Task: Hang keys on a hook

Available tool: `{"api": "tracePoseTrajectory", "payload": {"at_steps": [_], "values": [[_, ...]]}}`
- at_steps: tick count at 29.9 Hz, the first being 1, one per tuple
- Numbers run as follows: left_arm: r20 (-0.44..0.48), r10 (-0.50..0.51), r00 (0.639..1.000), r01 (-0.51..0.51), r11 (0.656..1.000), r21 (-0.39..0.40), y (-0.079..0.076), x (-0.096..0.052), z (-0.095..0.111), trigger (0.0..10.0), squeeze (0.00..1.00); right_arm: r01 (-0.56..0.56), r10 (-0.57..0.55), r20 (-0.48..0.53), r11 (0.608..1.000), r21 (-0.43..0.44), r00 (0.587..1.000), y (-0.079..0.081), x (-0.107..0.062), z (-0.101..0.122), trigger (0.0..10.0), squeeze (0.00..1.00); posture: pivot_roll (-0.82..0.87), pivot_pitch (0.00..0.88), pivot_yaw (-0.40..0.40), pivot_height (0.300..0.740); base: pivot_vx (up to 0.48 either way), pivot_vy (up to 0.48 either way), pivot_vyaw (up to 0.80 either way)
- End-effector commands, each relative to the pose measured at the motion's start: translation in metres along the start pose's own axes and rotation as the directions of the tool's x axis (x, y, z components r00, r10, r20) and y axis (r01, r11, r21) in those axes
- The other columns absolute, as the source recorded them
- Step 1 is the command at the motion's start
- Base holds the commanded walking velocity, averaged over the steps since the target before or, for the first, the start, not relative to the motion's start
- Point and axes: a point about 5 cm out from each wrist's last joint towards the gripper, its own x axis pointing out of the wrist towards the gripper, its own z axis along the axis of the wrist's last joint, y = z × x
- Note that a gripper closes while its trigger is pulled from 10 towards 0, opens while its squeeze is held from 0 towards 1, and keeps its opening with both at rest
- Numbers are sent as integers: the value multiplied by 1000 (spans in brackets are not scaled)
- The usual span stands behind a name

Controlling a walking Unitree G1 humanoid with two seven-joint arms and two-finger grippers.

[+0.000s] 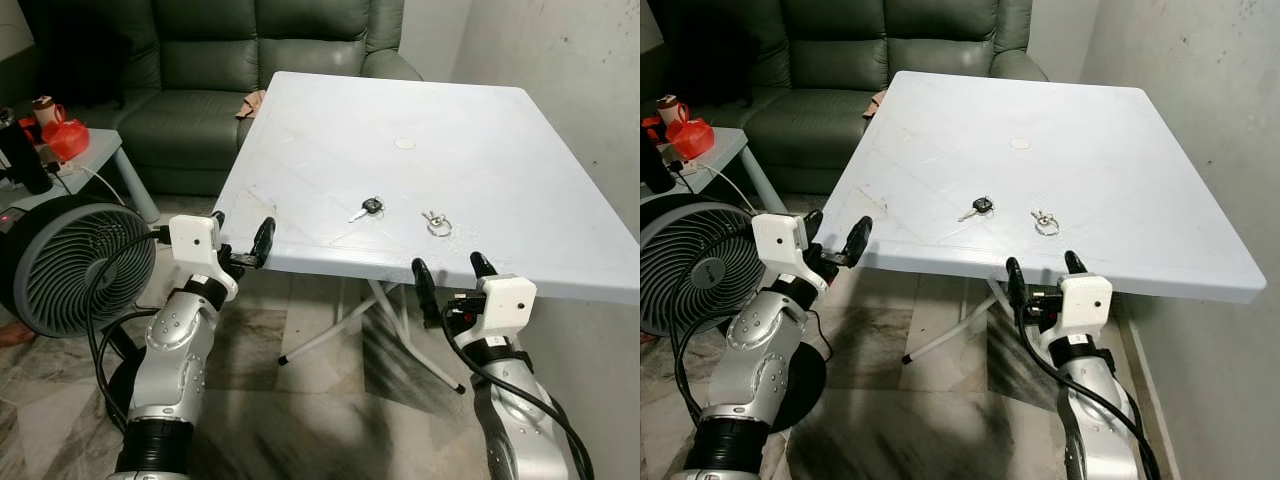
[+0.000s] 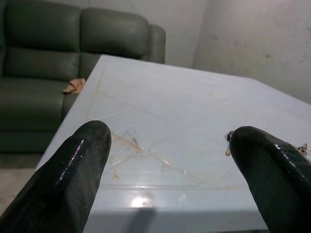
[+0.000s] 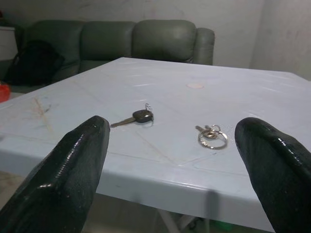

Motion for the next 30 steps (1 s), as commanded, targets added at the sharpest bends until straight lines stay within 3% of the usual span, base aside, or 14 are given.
{"api": "tracePoseTrajectory", "payload": {"at_steps": [1, 10, 30], "values": [[-29, -1, 1000, 2, 999, 42, 2, -2, 0, 10000, 0, -13, 13, -1, 1000, -3, 1000, 0, 0, 7, 10000, 0, -50, 26, -2, 711, 0, 0, 0], [-60, 7, 998, -5, 999, 42, 10, 1, 6, 10000, 0, -16, 16, -10, 1000, -5, 1000, -2, 1, 10, 10000, 0, -47, 30, -3, 711, 0, 0, 0], [-73, -7, 997, 11, 999, 53, 2, 2, 5, 10000, 0, -27, 27, -28, 1000, -8, 999, -1, 1, 11, 10000, 0, -45, 23, -8, 711, 61, 0, 0]]}}
